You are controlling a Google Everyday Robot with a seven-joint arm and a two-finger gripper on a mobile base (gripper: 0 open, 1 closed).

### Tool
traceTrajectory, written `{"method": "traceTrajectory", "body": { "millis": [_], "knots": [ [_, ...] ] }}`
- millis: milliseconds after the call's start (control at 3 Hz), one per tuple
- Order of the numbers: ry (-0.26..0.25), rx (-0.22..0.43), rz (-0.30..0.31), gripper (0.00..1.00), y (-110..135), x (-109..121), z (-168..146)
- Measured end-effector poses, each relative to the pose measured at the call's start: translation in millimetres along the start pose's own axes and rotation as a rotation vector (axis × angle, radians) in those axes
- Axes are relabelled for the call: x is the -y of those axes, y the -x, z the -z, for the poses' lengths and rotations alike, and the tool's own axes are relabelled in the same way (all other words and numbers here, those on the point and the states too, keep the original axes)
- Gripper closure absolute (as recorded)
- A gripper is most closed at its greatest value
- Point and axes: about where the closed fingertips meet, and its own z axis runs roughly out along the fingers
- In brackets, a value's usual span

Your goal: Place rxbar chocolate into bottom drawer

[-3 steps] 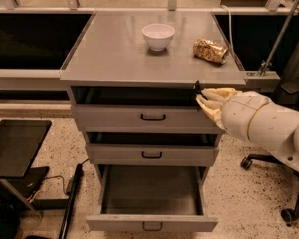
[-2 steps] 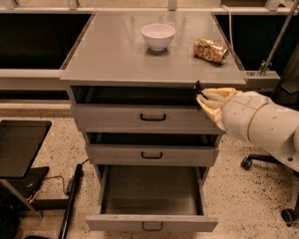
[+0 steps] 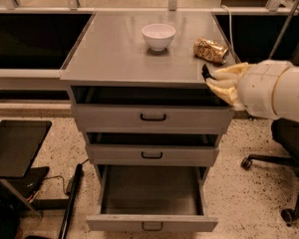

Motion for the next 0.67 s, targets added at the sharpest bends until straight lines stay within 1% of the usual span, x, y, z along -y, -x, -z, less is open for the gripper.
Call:
{"method": "traceTrajectory", "body": {
  "millis": [667],
  "knots": [
    [0.063,-0.052,0.070,1.00,25,23,24]
  ]
}}
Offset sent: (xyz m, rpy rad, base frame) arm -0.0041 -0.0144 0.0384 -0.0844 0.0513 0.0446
